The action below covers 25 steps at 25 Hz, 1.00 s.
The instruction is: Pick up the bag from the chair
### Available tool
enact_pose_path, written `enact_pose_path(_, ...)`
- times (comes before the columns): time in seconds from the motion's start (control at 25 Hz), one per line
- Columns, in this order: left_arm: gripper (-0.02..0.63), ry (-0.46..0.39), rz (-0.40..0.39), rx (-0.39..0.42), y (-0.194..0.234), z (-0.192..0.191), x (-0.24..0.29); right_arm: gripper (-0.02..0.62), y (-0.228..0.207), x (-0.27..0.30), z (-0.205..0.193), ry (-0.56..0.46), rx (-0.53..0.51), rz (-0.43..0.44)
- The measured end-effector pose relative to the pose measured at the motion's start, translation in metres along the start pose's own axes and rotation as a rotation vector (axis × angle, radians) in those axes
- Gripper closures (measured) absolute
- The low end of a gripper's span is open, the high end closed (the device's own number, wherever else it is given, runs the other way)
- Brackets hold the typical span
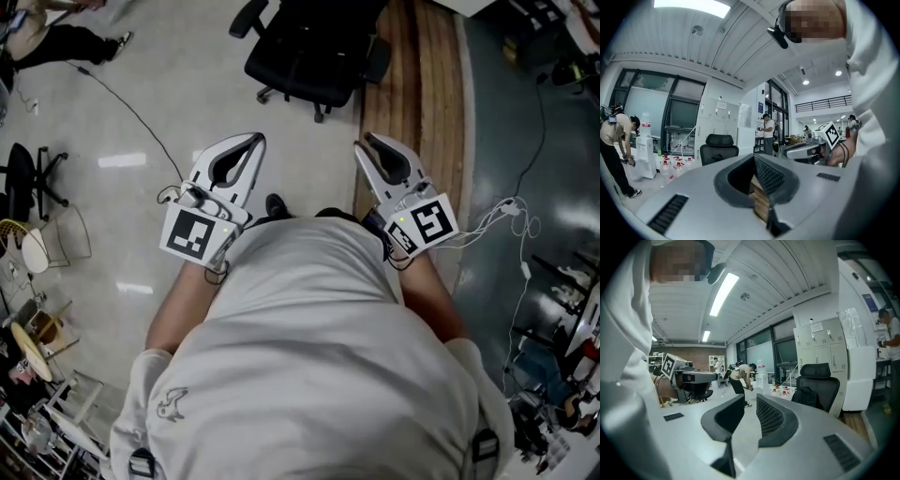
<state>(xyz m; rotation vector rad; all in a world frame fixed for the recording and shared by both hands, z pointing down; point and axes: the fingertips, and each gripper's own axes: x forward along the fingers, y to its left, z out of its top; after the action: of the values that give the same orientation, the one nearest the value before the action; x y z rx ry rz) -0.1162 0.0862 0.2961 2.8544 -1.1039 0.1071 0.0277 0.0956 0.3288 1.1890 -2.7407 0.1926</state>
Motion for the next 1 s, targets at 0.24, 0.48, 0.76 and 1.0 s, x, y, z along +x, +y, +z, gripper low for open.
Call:
enact_pose_path(0.24, 0.599, 0.016, 0.020, -0.012, 0.028, -0.001, 0.008, 0.516, -0.013, 0.021, 0.000, 0.006, 0.015, -0.014)
enact_pose_path(0.48, 0.599, 0.021, 0.031, -0.008, 0.049, -0.003, 0.042, 0.517, -0.052, 0.043, -0.003, 0.009, 0.025, 0.005)
enact_pose_path(0.76, 0.599, 0.013, 0.067, -0.005, 0.086, 0.006, 0.096, 0.517, -0.110, 0.083, 0.009, 0.003, 0.020, 0.040)
enact_pose_path(1.0, 0.600, -0.024, 0.069, 0.005, 0.109, 0.027, 0.153, 0.516, -0.162, 0.115, 0.019, 0.007, 0.005, 0.072)
